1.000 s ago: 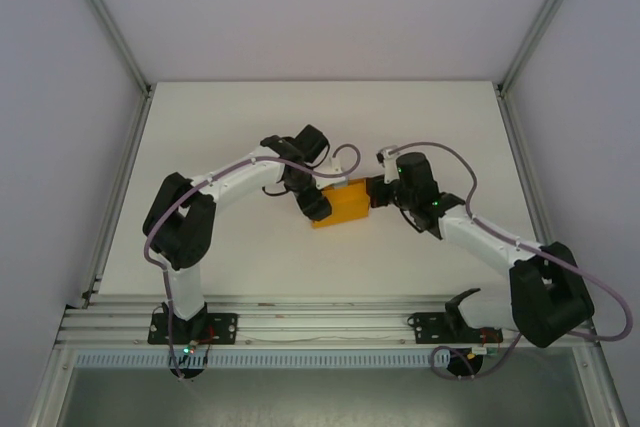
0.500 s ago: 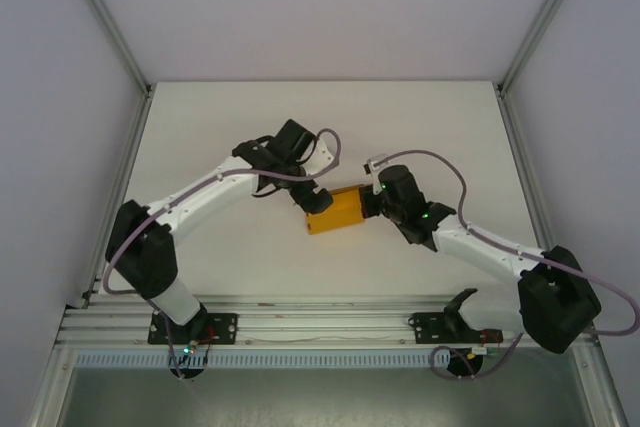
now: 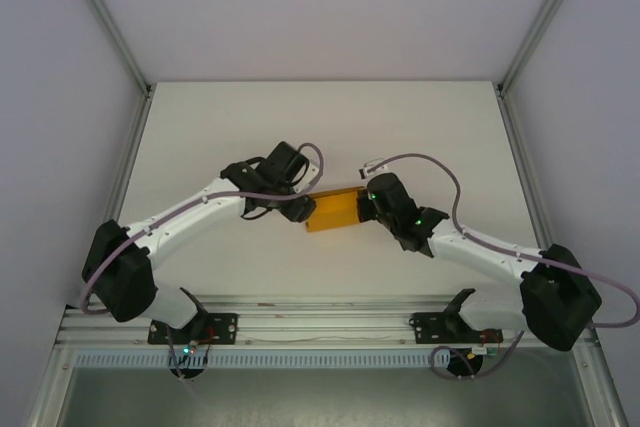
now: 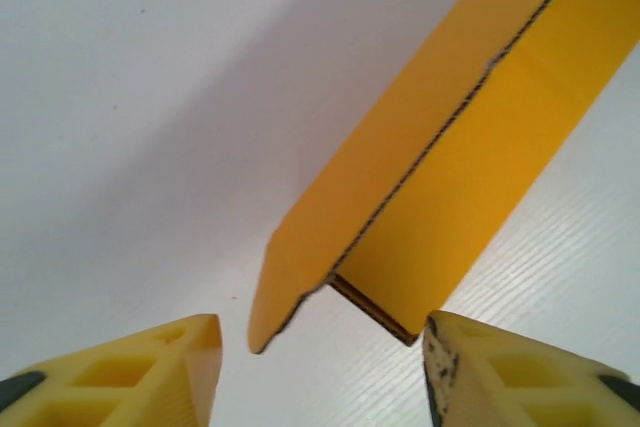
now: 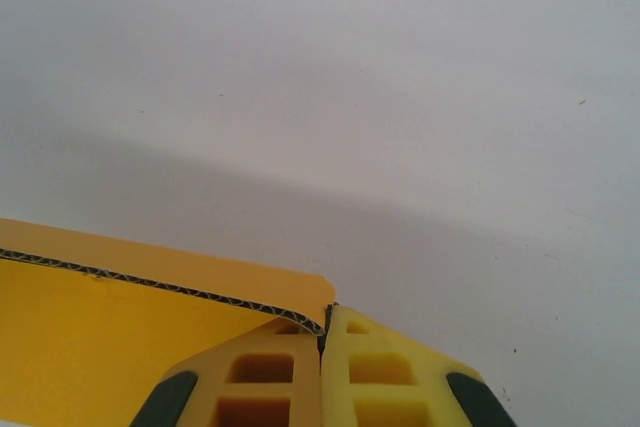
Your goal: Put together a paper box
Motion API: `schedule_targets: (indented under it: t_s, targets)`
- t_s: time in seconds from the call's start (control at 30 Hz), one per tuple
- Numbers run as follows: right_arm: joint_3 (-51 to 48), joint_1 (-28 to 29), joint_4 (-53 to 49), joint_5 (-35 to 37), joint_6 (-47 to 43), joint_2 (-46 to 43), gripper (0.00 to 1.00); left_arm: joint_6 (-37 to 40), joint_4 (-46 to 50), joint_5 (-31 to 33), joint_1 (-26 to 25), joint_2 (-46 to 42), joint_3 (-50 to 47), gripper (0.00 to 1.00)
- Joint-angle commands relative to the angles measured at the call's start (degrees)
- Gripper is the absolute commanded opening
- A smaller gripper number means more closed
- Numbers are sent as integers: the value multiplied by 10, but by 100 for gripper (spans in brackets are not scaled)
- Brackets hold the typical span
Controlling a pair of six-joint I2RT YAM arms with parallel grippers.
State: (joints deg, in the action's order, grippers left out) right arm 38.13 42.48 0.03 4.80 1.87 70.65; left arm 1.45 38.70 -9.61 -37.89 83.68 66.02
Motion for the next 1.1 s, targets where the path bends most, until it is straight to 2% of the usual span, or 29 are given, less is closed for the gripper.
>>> schedule_targets:
  t_s: [0.0, 0.13, 0.43, 0.57, 0.63, 0.67, 0.7, 0.87, 1.07]
  targets:
    - [-8, 4, -47, 20, 7, 2, 0, -21, -5, 29, 2, 5, 2, 48]
    - [-7, 9, -53, 18, 5, 0, 0, -21, -22, 23, 2, 13, 5, 41]
    - [-12, 10, -50, 20, 8, -12, 0, -20, -19, 45, 2, 30, 9, 38]
    - [-14, 11, -51, 21, 11, -10, 0, -29, -18, 45, 2, 43, 15, 30]
    - [-16, 12, -51, 27, 15, -10, 0, -37, -23, 47, 2, 46, 17, 17]
    - [-16, 13, -51, 34, 19, -10, 0, -46, -24, 44, 0, 47, 19, 9]
    - [-16, 16, -52, 46, 24, -10, 0, -59, -17, 37, 1, 47, 25, 6]
    - [-13, 51, -64, 111, 53, 8, 0, -125, 17, -13, 0, 48, 44, 7]
    - [1, 103, -83, 195, 96, 41, 0, -197, 61, -53, 1, 62, 66, 2]
